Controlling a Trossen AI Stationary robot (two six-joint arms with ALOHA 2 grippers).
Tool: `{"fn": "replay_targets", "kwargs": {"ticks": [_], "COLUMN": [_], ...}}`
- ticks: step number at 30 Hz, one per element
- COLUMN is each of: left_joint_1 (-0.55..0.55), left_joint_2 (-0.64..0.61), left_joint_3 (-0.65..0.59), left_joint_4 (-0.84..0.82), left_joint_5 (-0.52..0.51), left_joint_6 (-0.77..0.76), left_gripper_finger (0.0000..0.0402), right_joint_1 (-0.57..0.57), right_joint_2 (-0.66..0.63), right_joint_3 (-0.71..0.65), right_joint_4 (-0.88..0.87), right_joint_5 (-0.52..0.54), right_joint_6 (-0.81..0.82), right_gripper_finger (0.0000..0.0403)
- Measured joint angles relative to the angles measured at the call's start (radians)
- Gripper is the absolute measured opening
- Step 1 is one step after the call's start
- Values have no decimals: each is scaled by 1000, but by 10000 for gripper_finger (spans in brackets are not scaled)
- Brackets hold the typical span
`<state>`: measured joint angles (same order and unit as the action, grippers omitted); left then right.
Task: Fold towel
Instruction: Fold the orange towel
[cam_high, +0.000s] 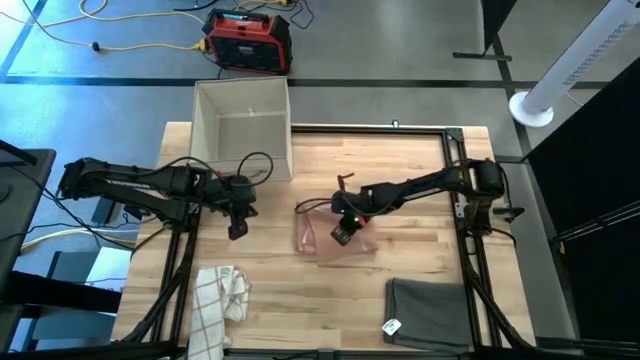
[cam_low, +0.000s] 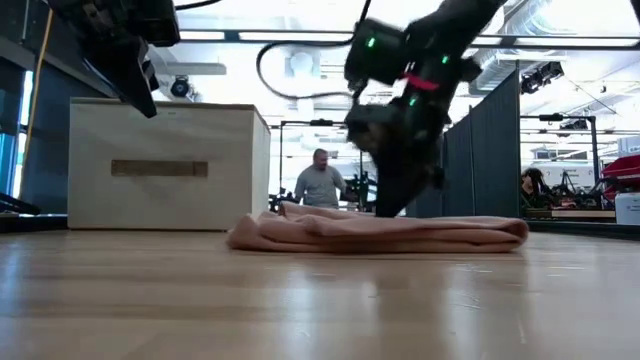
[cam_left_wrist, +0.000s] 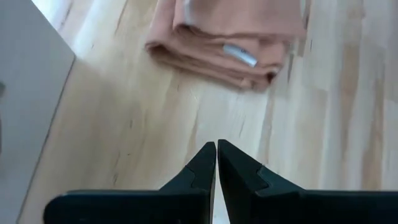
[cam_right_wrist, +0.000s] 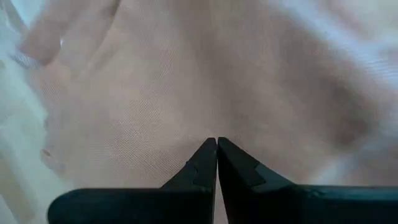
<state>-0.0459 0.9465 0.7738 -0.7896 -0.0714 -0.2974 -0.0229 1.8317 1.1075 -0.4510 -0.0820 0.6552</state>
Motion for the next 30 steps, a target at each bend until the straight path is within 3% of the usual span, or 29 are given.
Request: {"fn": "replay_targets", "kwargs": {"ticks": [10,15,26,30], "left_joint_1": [34,67,98,100], "left_joint_2": [2,18,82,104], "left_joint_3": [0,0,0,0], "left_joint_4": [56,66,164,164], "left_joint_5": [-27,-28,8,23], "left_joint_6": [31,65,66,66], "left_gripper_finger": [9,9,9,9], "right_joint_1": [8,39,29,30], "right_joint_2": [-306,-426,-178,-24], "right_joint_3": [-335,-364,-266,-199], "right_joint_4": [-1,173,591,593], "right_joint_5": [68,116,51,-29], "right_joint_6": [153,106,39,77], "right_gripper_finger": [0,0,0,0]}}
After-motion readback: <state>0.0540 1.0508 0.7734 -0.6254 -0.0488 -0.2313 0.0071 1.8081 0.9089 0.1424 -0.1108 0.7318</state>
